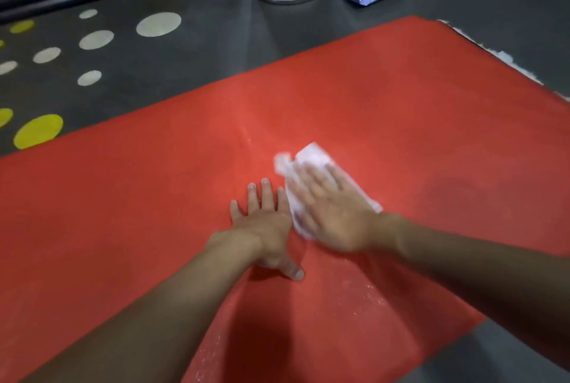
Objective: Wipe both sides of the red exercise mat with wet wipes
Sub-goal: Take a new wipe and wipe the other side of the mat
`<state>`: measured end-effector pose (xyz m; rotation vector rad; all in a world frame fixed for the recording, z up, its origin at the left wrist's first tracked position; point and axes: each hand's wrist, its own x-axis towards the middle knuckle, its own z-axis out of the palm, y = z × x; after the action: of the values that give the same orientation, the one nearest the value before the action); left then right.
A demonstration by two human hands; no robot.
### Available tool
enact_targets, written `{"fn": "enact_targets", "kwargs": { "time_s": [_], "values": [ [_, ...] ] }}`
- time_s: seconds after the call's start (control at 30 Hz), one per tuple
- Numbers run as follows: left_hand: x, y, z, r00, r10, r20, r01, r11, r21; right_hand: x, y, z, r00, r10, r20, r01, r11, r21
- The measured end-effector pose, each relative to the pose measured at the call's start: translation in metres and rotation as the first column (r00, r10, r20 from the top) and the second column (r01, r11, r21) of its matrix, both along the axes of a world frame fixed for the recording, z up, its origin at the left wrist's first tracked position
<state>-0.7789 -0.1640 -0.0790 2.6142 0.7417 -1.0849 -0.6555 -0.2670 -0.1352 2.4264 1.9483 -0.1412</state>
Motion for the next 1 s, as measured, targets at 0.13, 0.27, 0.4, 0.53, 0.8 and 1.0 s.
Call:
{"fn": "enact_targets", "kwargs": {
  "time_s": [0.13, 0.27, 0.4, 0.53, 0.8, 1.0],
  "values": [
    [-0.003, 0.001, 0.002, 1.000, -0.013, 0.016, 0.012, 1.000, 0.021, 0.032, -0.017, 0.007, 0.992, 0.112, -0.050, -0.115, 0.992, -0.059],
    [-0.002, -0.003, 0.002, 1.000, -0.012, 0.022, 0.011, 0.999, 0.036, 0.013, -0.017, 0.005, 0.984, -0.175, 0.020, 0.176, 0.984, -0.028],
    [-0.008, -0.007, 0.003, 1.000, 0.016, 0.018, -0.016, 1.000, -0.020, -0.012, -0.052, 0.001, 0.984, 0.169, -0.053, -0.171, 0.985, -0.032],
    [-0.021, -0.020, 0.003, 0.999, -0.034, -0.006, 0.034, 0.999, 0.010, 0.025, -0.051, 0.006, 0.992, -0.126, -0.011, 0.126, 0.992, -0.021],
    [-0.028, -0.038, 0.002, 0.998, -0.041, 0.041, 0.038, 0.997, 0.067, 0.014, -0.089, 0.004, 0.996, 0.083, 0.023, -0.083, 0.997, -0.002],
    [-0.032, -0.044, 0.010, 0.999, -0.019, -0.033, 0.017, 0.999, -0.040, -0.042, -0.110, 0.001, 1.000, -0.013, -0.015, 0.013, 1.000, -0.016]
  ]
}}
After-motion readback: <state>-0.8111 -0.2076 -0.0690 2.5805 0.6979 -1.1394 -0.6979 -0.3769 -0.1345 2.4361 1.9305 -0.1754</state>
